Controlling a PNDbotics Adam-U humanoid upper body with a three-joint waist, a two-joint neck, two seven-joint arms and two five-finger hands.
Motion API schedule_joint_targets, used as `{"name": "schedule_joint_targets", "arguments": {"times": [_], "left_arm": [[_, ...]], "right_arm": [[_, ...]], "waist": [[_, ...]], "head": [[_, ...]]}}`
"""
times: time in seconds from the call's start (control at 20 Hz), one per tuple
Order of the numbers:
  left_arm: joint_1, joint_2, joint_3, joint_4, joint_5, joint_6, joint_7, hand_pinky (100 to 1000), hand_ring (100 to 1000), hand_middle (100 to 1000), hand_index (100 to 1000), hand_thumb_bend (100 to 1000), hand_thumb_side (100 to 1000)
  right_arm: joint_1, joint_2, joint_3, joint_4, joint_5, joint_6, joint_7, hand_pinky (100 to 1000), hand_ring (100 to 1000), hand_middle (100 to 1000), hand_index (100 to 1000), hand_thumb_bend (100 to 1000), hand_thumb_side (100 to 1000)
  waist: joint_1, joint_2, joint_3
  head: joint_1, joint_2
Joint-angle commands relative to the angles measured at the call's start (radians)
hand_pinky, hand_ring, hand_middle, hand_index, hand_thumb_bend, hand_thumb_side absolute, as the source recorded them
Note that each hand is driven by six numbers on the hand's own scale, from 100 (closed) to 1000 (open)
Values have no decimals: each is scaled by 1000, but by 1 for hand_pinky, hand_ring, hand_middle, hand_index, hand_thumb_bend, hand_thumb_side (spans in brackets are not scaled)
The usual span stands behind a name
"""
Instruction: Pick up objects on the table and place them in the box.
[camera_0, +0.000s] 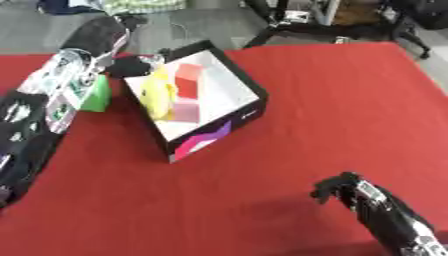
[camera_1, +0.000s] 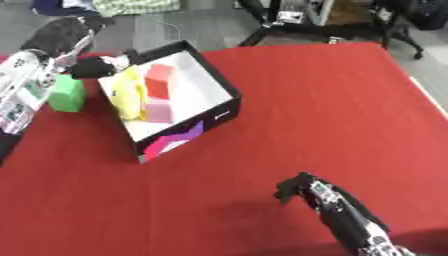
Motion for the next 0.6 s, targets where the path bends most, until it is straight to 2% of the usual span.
{"name": "schedule_joint_targets", "arguments": {"times": [0.05, 0.25, 0.5, 0.6], "left_arm": [[-8, 83, 39, -14, 40, 47, -44, 837, 783, 846, 962, 167, 878], [14, 111, 63, 52, -19, 68, -124, 833, 783, 849, 962, 217, 872], [34, 86, 94, 188, -111, 73, -188, 820, 765, 837, 956, 268, 907], [37, 70, 105, 234, -134, 71, -188, 815, 751, 828, 954, 295, 954]], "right_arm": [[-2, -12, -4, -8, -3, -1, -2, 1000, 750, 511, 705, 100, 1000], [0, -12, -5, -8, -2, -2, -3, 1000, 750, 511, 705, 100, 1000], [1, -11, -5, -9, -1, -4, -4, 1000, 750, 511, 705, 100, 1000], [1, -11, -6, -9, 0, -4, -4, 1000, 750, 511, 705, 100, 1000]], "waist": [[8, -16, 2], [8, -17, 3], [6, -15, 4], [5, -14, 4]], "head": [[-2, -2], [-3, -2], [-6, -2], [-6, -2]]}}
